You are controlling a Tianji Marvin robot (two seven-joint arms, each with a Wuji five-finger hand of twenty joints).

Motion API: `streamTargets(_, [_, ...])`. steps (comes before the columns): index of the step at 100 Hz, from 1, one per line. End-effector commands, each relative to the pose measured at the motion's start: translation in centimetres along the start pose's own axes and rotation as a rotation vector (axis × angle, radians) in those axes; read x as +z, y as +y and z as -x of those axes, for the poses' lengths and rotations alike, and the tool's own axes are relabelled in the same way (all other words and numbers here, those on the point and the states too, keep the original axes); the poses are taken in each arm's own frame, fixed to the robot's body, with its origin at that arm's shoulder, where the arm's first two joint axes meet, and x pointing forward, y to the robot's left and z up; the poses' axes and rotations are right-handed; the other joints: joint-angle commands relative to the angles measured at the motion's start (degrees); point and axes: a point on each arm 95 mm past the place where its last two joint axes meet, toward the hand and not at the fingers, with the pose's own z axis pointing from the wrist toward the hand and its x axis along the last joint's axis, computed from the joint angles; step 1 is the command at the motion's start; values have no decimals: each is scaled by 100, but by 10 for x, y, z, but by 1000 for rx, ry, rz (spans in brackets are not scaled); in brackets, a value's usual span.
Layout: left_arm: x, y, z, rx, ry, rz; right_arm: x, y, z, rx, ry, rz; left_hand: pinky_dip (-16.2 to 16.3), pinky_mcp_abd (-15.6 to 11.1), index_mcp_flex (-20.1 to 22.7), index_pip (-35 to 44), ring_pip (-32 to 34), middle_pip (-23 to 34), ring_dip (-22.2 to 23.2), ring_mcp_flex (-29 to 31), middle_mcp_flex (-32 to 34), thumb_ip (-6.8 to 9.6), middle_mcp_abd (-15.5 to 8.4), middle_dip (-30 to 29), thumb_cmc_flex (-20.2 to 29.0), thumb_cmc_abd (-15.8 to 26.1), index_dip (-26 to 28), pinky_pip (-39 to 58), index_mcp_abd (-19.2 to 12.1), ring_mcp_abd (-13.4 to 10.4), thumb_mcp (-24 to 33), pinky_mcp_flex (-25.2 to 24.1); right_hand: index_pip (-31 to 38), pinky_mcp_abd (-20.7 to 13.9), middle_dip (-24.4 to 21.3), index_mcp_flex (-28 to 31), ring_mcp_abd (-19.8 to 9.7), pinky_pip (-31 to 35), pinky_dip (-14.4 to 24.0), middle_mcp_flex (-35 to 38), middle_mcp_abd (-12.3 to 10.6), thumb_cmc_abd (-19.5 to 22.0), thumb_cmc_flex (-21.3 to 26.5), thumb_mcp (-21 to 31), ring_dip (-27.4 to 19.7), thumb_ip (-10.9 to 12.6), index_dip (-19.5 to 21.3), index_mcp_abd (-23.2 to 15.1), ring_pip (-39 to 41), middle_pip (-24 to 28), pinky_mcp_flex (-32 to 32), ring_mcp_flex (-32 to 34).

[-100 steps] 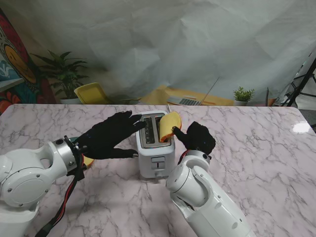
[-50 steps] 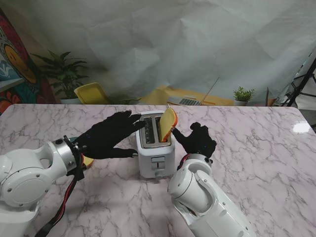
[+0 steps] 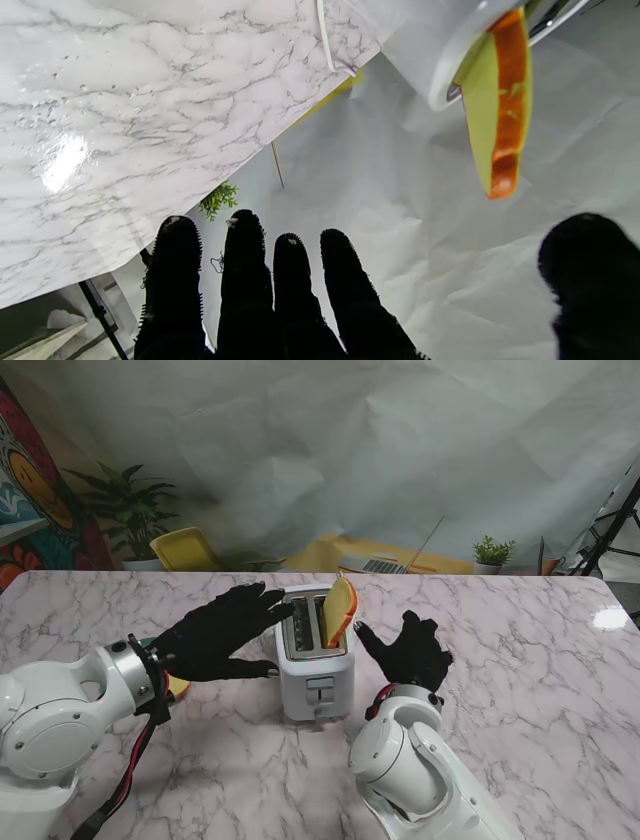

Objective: Toast the toast slices

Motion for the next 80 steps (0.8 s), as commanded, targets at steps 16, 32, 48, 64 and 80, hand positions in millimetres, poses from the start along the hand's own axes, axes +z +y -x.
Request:
streamTargets(16, [1,2,-1,-4,1,6,-18,17,8,-18,3,48,21,-251,-100,-15,-131,-70,-17,-146,-219,98,7,13,100,118,-73,-166,-1,-27,-144,-53,-438,-200,-212,-205,-33,-338,-78,-191,159,239,93,-226,-159,-40,272,287,-358,-457,-329,-408])
streamTargets(32, [2,3,-1,-8,-1,2,-26,32,12,-32,30,93,19,-252,-96,-13,-132,-69,-19,-146,-218,98,8,13,104,121,-73,-168,-5,-30,-142,-53,-460,-240,-231,-164,-25,-419,-81,-185,166,198,197,-240,-180,-37,315,294,-395,-505,-392,-438])
streamTargets(48, [3,4,-1,-11,-2,0,-34,46,12,-42,93,126,17,-253,-93,-12,-131,-69,-19,-146,-218,98,11,12,103,118,-72,-169,-1,-28,-145,-52,-465,-328,-226,-74,-27,-527,-91,-174,98,191,291,-270,-217,-40,351,142,-468,-505,-457,-487])
streamTargets(64, [4,5,-2,-14,-4,-3,-42,58,6,-34,170,144,15,-254,-92,-12,-132,-69,-20,-146,-217,98,15,11,105,118,-72,-170,1,-29,-143,-52,-513,-416,-166,151,87,-716,-91,-100,-19,153,438,-353,-376,-48,348,3,-698,-411,-523,-457])
streamTargets(80, [4,6,-2,-18,-8,-6,-50,71,1,-56,284,125,13,-257,-92,-12,-132,-70,-21,-147,-218,98,9,10,106,121,-72,-171,1,-31,-142,-51,-583,-586,-271,272,-164,-936,-99,61,-205,158,596,-437,-433,-62,271,-185,-825,-667,-631,-564])
